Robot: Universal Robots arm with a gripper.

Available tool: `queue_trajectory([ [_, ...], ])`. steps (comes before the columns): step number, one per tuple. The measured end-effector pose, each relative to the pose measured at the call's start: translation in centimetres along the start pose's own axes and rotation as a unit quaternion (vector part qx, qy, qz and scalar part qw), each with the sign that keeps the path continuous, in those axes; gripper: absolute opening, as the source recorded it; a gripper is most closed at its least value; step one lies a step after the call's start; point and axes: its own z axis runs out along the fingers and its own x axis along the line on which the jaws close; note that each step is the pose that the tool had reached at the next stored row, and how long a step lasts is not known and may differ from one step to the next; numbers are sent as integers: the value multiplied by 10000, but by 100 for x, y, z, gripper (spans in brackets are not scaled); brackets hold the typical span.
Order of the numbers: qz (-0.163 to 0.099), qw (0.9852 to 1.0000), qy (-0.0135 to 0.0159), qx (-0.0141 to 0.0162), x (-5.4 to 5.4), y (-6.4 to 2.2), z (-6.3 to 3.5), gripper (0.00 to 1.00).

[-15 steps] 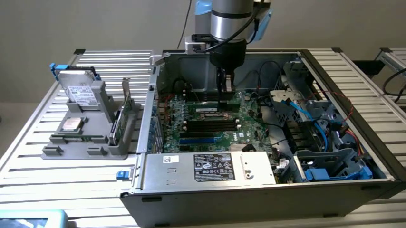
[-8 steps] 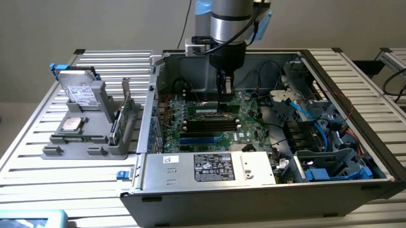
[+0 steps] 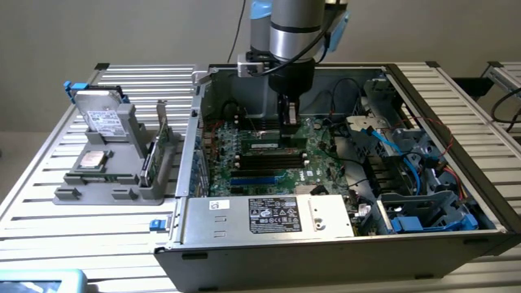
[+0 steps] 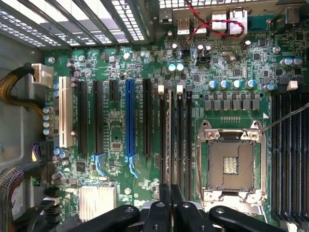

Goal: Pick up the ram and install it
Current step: 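Insert the ram into the slot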

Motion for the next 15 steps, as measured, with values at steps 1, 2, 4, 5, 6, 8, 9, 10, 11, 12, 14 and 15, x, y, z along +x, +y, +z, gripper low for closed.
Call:
queue_trajectory([
  [1, 0, 10000, 0, 0, 1, 0, 9, 13],
  [2, 0, 10000, 1, 0, 3, 0, 20, 13],
  [4, 0, 10000, 0, 0, 4, 0, 40, 13],
  [5, 0, 10000, 2, 0, 6, 1, 44, 13],
  [6, 0, 10000, 4, 0, 7, 1, 49, 13],
  [8, 0, 10000, 10, 0, 8, 0, 59, 13],
  [9, 0, 10000, 13, 0, 10, 0, 62, 13],
  [10, -1, 10000, 14, 0, 13, 0, 67, 13],
  [11, -1, 10000, 13, 1, 16, 0, 73, 13],
  [12, 0, 10000, 14, 1, 19, 0, 79, 13],
  [14, 0, 10000, 13, 0, 19, 0, 94, 13],
  [15, 0, 10000, 14, 0, 20, 0, 100, 13],
])
